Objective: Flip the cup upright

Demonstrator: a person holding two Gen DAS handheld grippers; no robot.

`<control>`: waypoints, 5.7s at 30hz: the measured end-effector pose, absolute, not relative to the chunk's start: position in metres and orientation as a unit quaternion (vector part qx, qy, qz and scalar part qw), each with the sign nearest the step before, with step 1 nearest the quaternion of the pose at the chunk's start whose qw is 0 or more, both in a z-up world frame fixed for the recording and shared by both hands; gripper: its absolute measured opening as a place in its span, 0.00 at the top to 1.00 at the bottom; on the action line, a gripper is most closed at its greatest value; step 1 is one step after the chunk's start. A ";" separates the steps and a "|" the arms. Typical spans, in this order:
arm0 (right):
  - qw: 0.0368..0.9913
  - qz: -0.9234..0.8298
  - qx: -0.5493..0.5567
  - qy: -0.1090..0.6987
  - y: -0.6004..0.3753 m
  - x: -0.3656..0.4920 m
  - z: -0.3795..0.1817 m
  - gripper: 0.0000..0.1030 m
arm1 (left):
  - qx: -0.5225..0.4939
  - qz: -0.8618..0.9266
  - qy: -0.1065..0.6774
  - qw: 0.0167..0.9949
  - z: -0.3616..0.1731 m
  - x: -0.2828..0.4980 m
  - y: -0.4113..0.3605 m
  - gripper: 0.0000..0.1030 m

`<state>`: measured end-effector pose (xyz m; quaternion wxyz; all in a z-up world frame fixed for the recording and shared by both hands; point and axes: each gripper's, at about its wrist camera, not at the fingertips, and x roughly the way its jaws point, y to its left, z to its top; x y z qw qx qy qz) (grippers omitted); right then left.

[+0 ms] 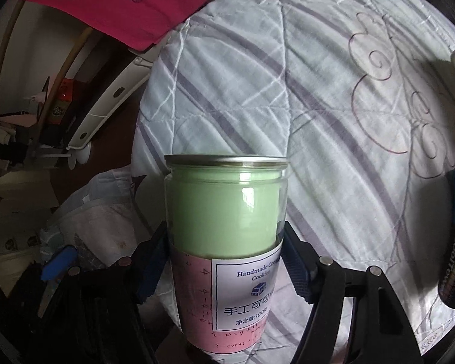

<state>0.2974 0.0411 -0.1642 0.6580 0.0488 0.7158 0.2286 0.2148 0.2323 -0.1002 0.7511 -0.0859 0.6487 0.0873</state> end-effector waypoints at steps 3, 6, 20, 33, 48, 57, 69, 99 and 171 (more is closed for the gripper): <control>0.697 0.219 0.042 0.681 0.024 0.294 -0.151 0.32 | -0.098 0.086 0.647 0.751 -0.107 0.224 0.232 0.14; 0.744 0.193 0.040 0.639 0.005 0.292 -0.139 0.32 | -0.097 0.089 0.644 0.753 -0.112 0.234 0.227 0.14; 0.887 0.039 -0.003 0.461 -0.045 0.245 -0.122 0.32 | -0.082 0.055 0.622 0.777 -0.118 0.256 0.187 0.14; 0.885 0.057 0.013 0.461 -0.050 0.239 -0.120 0.32 | -0.065 0.072 0.620 0.779 -0.118 0.239 0.188 0.14; 0.609 0.137 0.017 0.781 -0.030 0.362 -0.181 0.28 | -0.081 0.070 0.617 0.780 -0.103 0.234 0.200 0.14; 0.688 0.170 0.026 0.705 -0.032 0.362 -0.142 0.33 | -0.079 0.060 0.619 0.779 -0.104 0.240 0.195 0.14; 0.909 0.062 0.052 0.409 -0.061 0.254 -0.096 0.32 | -0.072 0.045 0.616 0.783 -0.106 0.238 0.182 0.14; 0.899 0.134 0.032 0.417 -0.087 0.173 -0.091 0.20 | -0.001 0.034 0.528 0.848 -0.081 0.161 0.123 0.14; 0.977 -0.018 -0.040 0.210 -0.138 -0.056 0.053 0.20 | 0.033 -0.042 0.241 0.969 0.036 -0.056 0.038 0.00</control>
